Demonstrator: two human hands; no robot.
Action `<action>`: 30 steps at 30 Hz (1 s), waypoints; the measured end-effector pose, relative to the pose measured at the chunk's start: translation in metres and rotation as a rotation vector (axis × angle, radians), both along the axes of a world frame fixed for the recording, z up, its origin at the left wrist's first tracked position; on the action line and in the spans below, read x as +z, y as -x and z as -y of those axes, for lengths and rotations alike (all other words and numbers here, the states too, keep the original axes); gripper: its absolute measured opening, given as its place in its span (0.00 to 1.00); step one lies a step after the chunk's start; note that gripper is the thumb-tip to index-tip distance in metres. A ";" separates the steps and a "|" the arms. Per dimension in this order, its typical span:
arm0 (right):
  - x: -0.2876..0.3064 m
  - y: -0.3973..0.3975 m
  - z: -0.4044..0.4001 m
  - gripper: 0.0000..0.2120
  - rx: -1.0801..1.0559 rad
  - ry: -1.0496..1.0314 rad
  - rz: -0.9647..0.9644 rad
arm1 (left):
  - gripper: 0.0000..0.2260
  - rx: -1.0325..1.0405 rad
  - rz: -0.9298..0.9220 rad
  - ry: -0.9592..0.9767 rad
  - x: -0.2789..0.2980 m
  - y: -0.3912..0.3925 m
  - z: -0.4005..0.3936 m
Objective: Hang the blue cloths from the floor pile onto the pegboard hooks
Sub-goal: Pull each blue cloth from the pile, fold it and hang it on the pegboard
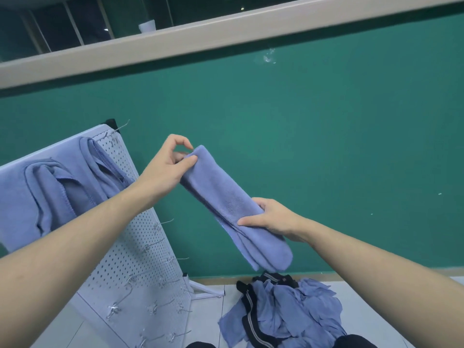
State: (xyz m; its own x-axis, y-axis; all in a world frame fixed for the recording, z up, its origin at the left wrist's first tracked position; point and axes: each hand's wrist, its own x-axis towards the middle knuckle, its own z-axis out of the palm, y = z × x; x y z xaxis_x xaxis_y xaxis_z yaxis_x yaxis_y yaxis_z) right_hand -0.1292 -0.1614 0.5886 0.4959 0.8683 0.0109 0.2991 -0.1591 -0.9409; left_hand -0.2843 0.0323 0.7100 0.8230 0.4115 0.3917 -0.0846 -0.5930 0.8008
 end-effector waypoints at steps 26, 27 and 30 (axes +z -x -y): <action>0.079 0.011 -0.061 0.05 -0.136 0.098 0.662 | 0.18 0.319 -0.290 -0.184 -0.071 0.011 0.007; 0.082 0.013 -0.064 0.05 -0.147 0.096 0.692 | 0.14 0.362 -0.229 -0.226 -0.068 0.008 0.008; 0.094 0.013 -0.070 0.07 -0.125 0.068 0.766 | 0.08 0.475 -0.092 -0.352 -0.052 0.009 0.003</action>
